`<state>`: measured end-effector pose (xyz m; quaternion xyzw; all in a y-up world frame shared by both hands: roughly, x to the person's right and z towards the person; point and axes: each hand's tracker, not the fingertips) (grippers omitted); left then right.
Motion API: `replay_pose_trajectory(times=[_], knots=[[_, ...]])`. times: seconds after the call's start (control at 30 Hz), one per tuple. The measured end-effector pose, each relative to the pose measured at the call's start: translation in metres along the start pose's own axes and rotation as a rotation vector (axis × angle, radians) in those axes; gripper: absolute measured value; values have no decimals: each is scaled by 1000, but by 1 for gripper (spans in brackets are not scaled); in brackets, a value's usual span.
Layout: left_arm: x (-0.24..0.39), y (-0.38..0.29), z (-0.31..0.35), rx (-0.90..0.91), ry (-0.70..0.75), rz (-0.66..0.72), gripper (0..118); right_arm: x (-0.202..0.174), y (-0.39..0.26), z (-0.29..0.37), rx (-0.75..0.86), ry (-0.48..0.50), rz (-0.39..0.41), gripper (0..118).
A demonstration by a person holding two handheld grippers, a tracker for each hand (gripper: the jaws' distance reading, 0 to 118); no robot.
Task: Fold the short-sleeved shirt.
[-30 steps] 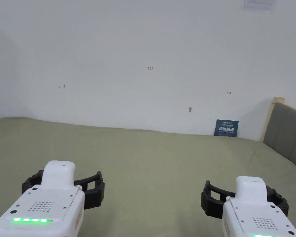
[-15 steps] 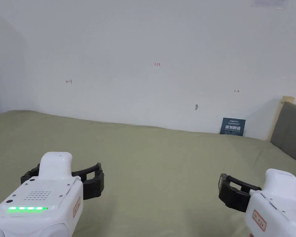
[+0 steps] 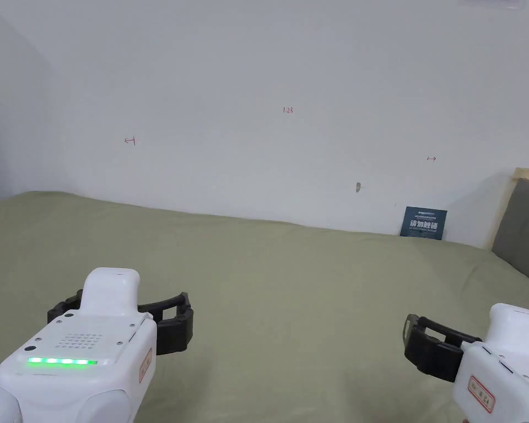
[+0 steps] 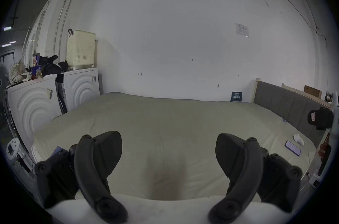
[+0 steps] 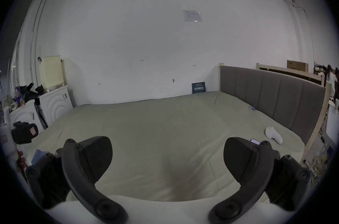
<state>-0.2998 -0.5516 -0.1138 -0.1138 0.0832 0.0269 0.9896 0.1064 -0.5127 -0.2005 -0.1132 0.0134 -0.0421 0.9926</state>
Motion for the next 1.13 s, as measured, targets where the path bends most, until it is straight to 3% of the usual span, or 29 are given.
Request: replay_pose_trajectory(times=[0.2, 0.37, 0.63, 0.87, 1.07, 1.13], knots=[[3, 8, 1, 7, -1, -15, 109, -10, 3, 3, 25, -4, 48, 118], [7, 10, 2, 19, 11, 17, 108, -18, 3, 8, 111, -69, 81, 118], [14, 9, 6, 12, -11, -2, 109, -27, 1, 6, 105, -72, 109, 118], [16, 10, 7, -4, -32, -6, 109, -34, 1, 1, 73, -176, 155, 118], [18, 8, 6, -11, -68, 7, 109, -27, -1, -2, -2, -69, -14, 118], [17, 8, 7, -10, -68, -1, 108, -24, -1, 0, 7, -58, -27, 118]])
